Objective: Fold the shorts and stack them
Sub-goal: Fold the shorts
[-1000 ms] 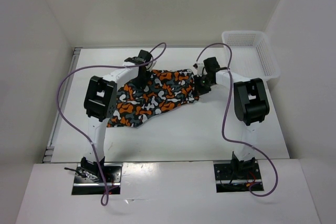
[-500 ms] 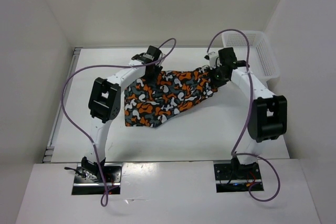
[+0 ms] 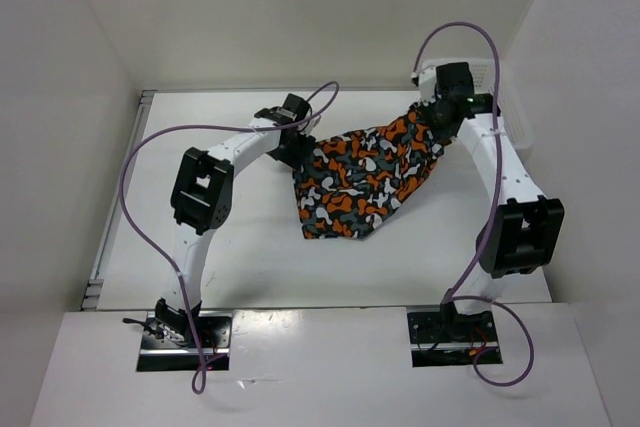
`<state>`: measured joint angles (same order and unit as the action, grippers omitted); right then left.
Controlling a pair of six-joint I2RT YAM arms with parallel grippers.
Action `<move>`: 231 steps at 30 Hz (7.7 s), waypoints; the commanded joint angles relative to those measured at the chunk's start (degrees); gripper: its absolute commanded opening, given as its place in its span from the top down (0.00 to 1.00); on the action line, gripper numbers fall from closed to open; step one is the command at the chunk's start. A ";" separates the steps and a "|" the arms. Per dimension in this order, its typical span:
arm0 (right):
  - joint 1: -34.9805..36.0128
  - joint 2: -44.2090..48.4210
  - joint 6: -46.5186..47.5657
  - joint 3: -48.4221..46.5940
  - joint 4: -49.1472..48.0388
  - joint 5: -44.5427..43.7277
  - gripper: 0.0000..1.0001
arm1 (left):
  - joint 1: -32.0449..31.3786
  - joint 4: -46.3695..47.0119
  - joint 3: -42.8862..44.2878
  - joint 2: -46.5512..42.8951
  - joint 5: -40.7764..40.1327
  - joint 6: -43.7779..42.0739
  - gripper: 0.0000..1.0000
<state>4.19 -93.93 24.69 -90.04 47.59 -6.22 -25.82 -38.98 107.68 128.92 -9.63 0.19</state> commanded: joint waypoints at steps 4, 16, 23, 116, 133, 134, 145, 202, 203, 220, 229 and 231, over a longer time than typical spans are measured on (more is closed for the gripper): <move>11.98 -3.45 2.47 -4.97 -1.71 -6.88 1.00 | 0.16 -0.74 0.60 0.97 12.15 -0.19 0.31; 24.81 -8.63 1.24 -8.74 -2.24 -8.37 1.00 | 0.16 -2.07 2.90 8.01 13.58 -0.19 0.68; 34.48 -9.77 3.69 -11.12 0.39 -2.60 1.00 | 0.69 -2.77 4.56 10.47 14.90 -0.19 0.98; 44.68 -2.75 12.49 29.83 -31.16 2.44 0.87 | 11.84 -19.65 3.33 0.80 26.85 -0.19 0.48; 44.68 -3.28 14.16 29.31 -31.16 1.91 0.89 | 12.90 -23.51 -0.80 2.82 41.61 -0.19 0.42; 44.68 -3.28 14.16 29.31 -31.16 1.91 0.93 | 12.90 -23.51 -0.02 3.78 42.23 -0.19 0.53; 44.68 0.06 19.34 29.83 -23.62 6.56 1.00 | 16.33 -21.49 7.27 1.86 41.19 -0.19 0.99; 19.46 -6.97 -5.53 26.06 -41.97 1.74 0.50 | 10.96 -9.18 9.14 6.44 28.88 -0.19 0.78; 19.46 -6.97 -5.53 26.06 -41.97 1.74 0.50 | 10.97 -8.31 8.43 5.82 28.88 -0.19 0.79; 19.46 -1.35 1.50 11.12 -34.86 -0.10 0.34 | 12.02 -5.49 3.23 -6.04 34.33 -0.19 0.20; 13.67 8.48 3.88 13.56 -31.95 -6.09 0.30 | 22.82 -4.61 6.50 -15.63 28.45 -0.19 0.06; 8.42 10.16 4.40 15.15 -33.61 -6.79 0.28 | 27.64 -4.09 4.74 -17.91 26.60 -0.19 0.06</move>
<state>18.94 -88.36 28.12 -75.92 14.59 -9.85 -4.47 -44.51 112.09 115.85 20.58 0.23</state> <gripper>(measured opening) 0.713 0.944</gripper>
